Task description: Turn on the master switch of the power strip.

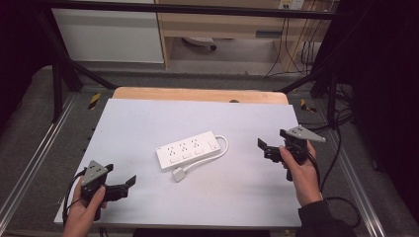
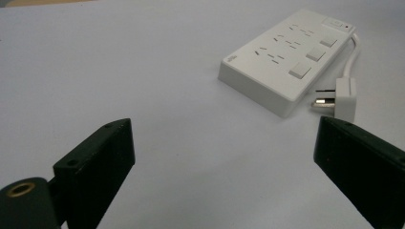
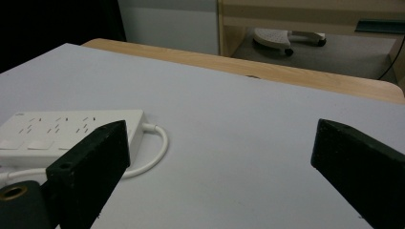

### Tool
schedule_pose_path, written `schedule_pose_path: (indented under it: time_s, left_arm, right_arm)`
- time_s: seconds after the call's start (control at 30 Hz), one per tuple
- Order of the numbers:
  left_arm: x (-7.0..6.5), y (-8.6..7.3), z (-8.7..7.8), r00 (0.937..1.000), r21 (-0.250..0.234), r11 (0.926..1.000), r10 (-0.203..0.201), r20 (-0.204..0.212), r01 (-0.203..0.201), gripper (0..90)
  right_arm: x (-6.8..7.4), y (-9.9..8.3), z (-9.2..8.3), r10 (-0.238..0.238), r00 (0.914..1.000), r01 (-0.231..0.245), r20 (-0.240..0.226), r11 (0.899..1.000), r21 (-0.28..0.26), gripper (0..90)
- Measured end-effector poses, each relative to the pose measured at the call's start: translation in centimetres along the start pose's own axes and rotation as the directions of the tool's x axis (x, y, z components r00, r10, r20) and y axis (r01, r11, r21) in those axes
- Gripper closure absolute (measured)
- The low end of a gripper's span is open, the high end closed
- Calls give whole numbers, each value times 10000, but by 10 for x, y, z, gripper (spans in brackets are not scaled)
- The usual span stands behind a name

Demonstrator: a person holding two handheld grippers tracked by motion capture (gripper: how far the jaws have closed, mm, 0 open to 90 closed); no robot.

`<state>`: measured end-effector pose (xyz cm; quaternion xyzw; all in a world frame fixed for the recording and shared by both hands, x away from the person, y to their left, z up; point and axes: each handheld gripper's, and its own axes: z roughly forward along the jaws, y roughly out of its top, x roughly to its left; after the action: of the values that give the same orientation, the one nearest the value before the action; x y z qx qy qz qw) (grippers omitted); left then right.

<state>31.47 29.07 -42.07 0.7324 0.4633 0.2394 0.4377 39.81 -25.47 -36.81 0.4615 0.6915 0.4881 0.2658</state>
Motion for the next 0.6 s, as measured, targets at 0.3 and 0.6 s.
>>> schedule_pose_path:
  time_s: [0.3, 0.6]
  left_arm:
    - [0, 0, 0, 10000, 5, 10000, 5, 2, -5, 66]
    - [0, 0, -1, 10000, -43, 10000, -12, 15, 12, 66]
  right_arm:
    - [-10, -11, -14, -44, 9995, 49, 304, 9999, -163, 49]
    - [-16, -25, -27, 80, 9986, -60, 518, 9993, -378, 26]
